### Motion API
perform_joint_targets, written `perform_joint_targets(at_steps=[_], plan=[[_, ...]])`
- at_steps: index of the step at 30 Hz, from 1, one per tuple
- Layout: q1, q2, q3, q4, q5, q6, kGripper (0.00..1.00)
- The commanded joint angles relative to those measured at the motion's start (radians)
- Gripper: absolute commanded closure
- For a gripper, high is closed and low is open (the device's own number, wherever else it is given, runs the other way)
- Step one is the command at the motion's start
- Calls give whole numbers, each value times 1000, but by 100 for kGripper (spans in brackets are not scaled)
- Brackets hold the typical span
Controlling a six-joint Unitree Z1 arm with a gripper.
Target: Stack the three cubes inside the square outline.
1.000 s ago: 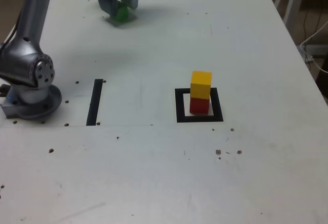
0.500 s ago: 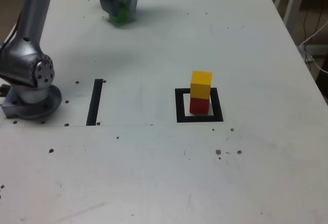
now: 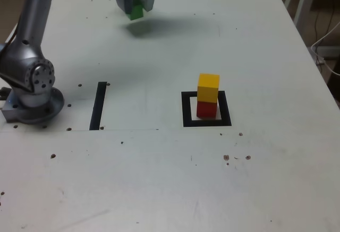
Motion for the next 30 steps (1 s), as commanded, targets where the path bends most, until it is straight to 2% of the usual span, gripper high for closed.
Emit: perform_joint_targets(at_steps=[1,17,30], plan=[[-26,-29,19,3,-2,2,73],[-346,-164,108,48,-8,-50,73],[-556,-210,100,84,-34,-126,73]])
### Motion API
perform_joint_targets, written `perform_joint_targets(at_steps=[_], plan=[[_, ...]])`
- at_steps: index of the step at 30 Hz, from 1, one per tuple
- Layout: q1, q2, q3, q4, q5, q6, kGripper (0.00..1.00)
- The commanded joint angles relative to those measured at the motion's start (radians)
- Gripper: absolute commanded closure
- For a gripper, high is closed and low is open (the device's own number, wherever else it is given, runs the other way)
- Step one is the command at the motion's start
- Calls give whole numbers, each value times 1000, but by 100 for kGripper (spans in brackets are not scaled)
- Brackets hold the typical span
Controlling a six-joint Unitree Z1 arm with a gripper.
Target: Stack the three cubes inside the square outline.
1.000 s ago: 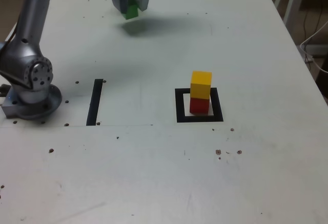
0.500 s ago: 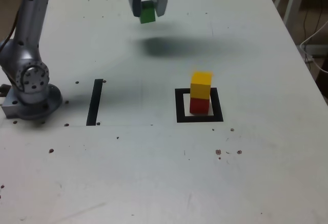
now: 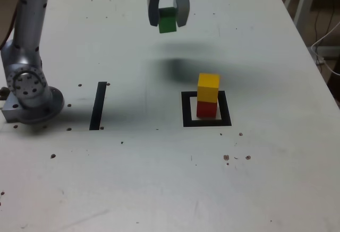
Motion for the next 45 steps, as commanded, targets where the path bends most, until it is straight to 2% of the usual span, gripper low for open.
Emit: perform_joint_targets(at_steps=[1,9,20,45], plan=[[-34,-9,-13,27,-6,-10,73],[-163,-6,-51,57,-27,-46,73],[-290,2,-90,69,-26,-63,73],[-472,51,-159,70,-37,-107,73]])
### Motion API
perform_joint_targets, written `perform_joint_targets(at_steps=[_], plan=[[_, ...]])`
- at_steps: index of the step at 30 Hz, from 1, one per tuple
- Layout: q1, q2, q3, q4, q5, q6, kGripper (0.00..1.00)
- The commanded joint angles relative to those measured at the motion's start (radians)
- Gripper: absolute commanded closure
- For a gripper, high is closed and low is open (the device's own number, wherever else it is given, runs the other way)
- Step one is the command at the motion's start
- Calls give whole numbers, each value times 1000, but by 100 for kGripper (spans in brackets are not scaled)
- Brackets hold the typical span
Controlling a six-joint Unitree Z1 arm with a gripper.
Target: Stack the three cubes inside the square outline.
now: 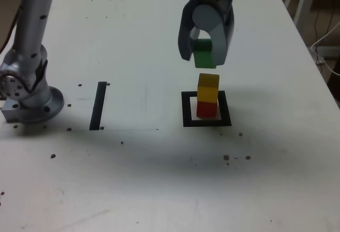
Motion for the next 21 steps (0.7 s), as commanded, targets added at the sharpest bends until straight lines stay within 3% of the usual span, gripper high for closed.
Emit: perform_joint_targets(at_steps=[1,21], plan=[[-9,12,-9,33,-3,-5,73],[-33,43,-5,33,-15,-23,73]])
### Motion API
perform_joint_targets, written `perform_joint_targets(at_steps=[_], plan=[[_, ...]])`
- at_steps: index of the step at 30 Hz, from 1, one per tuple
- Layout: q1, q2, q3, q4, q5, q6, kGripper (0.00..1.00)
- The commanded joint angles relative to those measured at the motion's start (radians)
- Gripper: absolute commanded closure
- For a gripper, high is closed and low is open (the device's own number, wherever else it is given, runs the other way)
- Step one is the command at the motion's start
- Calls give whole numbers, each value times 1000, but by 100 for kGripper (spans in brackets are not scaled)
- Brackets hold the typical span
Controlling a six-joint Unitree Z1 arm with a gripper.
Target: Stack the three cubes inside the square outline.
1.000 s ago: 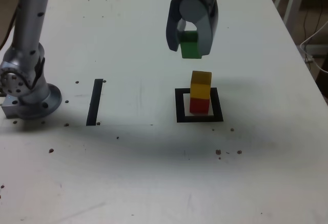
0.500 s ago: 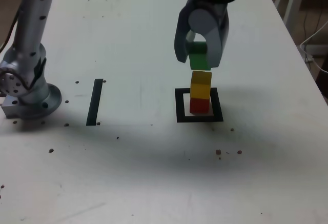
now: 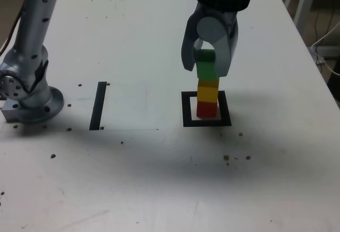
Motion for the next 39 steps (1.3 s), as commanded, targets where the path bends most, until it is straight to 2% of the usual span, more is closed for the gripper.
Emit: perform_joint_targets(at_steps=[1,10,12,15,19,22,29,39], plan=[[0,7,2,33,-2,-2,73],[-1,15,7,31,-8,-1,73],[-2,16,9,29,-12,-1,68],[-4,17,13,27,-17,0,53],[-5,18,19,24,-22,3,22],[-5,18,20,22,-22,5,9],[-5,13,21,22,-17,6,4],[-5,-77,67,25,32,-8,1]])
